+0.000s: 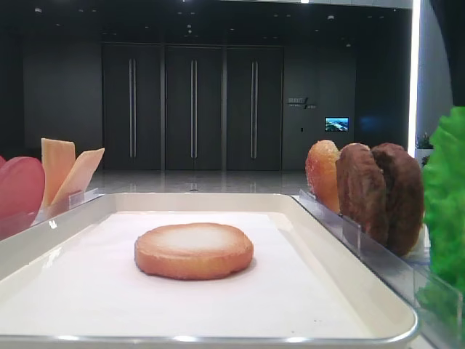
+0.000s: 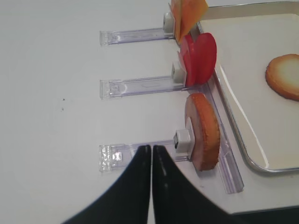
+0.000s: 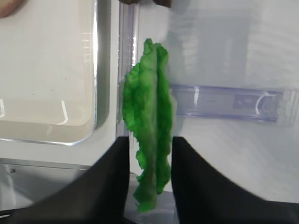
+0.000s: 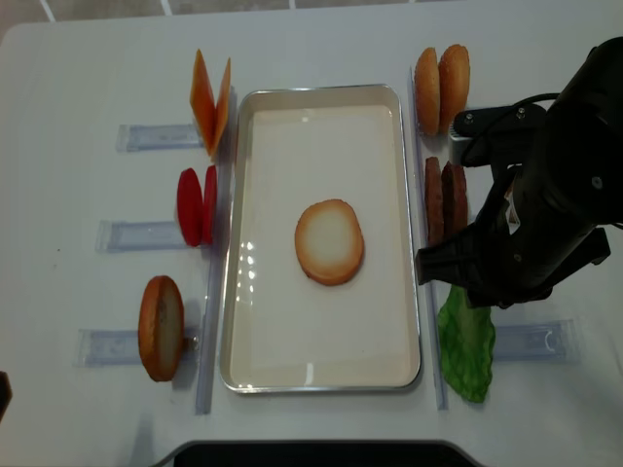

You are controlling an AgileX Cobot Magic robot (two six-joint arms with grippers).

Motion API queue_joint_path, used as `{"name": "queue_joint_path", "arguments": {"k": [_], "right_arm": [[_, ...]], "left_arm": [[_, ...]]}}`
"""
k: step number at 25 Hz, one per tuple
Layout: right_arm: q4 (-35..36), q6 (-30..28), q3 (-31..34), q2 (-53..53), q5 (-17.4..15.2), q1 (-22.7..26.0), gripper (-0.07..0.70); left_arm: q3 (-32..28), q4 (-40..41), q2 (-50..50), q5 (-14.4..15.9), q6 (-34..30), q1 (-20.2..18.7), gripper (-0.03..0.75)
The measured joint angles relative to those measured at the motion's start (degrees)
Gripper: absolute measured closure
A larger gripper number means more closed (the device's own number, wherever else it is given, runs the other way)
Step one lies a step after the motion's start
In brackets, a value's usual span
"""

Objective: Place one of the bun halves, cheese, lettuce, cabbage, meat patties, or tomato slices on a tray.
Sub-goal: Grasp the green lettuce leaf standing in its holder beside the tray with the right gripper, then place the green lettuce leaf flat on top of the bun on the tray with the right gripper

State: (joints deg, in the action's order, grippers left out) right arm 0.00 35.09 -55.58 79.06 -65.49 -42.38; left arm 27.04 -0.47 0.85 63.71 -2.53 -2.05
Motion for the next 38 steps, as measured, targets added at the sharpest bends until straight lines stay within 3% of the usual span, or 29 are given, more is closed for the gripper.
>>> {"name": "queue_joint_path", "arguments": {"k": [4, 8, 13, 19, 22, 25, 28, 34, 38], "right_arm": [[0.0, 0.0, 1.12, 0.0, 2.31, -0.42, 0.466], [-0.39, -0.33, 2.03, 0.0, 3.11, -0.42, 0.611], [-1.55, -1.11, 0.99, 0.0, 2.17, -0.42, 0.626], [-2.02, -5.34, -11.41, 0.0, -3.64, 0.81, 0.626], [-2.02, -7.89, -18.17, 0.0, -3.95, 2.74, 0.626], [-1.92, -9.65, -20.28, 0.15, -3.74, 4.57, 0.626], [1.41, -13.25, -20.33, 2.06, -1.28, 5.75, 0.626], [19.27, -23.68, -20.33, 11.28, 10.54, 5.32, 0.626], [30.5, -32.17, -20.33, 16.06, 16.55, 2.99, 0.626]], "left_arm": [[0.0, 0.0, 0.0, 0.0, 0.0, 0.0, 0.716], [0.0, 0.0, 0.0, 0.0, 0.0, 0.0, 0.716], [0.0, 0.0, 0.0, 0.0, 0.0, 0.0, 0.716], [0.0, 0.0, 0.0, 0.0, 0.0, 0.0, 0.716], [0.0, 0.0, 0.0, 0.0, 0.0, 0.0, 0.716], [0.0, 0.0, 0.0, 0.0, 0.0, 0.0, 0.716], [0.0, 0.0, 0.0, 0.0, 0.0, 0.0, 0.716], [0.0, 0.0, 0.0, 0.0, 0.0, 0.0, 0.716], [0.0, 0.0, 0.0, 0.0, 0.0, 0.0, 0.716]]}}
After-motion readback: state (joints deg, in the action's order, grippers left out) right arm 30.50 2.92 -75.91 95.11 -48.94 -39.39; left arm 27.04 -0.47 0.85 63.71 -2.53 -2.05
